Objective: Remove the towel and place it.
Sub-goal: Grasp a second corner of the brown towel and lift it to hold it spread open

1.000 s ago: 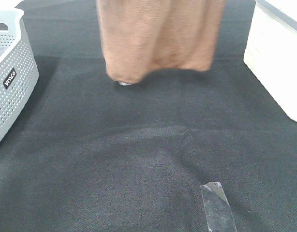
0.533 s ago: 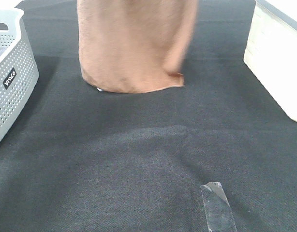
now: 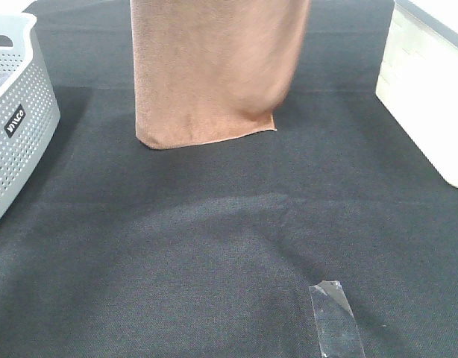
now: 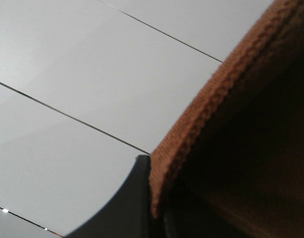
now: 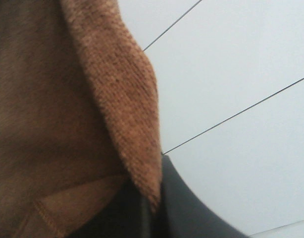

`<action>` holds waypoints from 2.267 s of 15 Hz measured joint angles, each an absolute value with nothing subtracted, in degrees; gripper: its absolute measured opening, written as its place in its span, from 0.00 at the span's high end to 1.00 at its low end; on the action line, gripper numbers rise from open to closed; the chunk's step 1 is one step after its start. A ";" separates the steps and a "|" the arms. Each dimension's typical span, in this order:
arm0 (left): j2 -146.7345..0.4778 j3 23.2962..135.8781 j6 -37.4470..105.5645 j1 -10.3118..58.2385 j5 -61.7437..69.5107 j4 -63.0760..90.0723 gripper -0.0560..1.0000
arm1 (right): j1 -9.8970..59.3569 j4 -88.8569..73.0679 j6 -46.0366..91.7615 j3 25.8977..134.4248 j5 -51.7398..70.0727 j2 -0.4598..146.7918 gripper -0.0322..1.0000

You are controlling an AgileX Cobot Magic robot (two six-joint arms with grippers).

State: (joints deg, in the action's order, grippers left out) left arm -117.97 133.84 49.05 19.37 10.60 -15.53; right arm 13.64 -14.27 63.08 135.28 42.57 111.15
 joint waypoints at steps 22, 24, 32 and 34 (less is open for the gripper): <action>-139.23 155.16 48.76 15.18 -12.55 -9.91 0.95 | 13.69 -27.27 58.67 135.28 0.00 125.99 0.97; -139.97 155.16 48.76 14.90 -10.60 -9.91 0.95 | 13.69 -27.44 58.27 135.28 0.69 126.05 0.97; -141.86 155.16 42.97 14.78 -3.38 -10.03 0.95 | 12.32 -30.19 57.64 135.28 8.65 127.02 0.97; -141.86 155.16 36.04 15.07 7.39 -7.51 0.95 | 12.26 -31.23 55.81 135.28 15.53 127.02 0.97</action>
State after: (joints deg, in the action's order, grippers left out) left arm -141.86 155.16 36.04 15.07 7.39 -7.51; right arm 12.26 -31.23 55.81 135.28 15.53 127.02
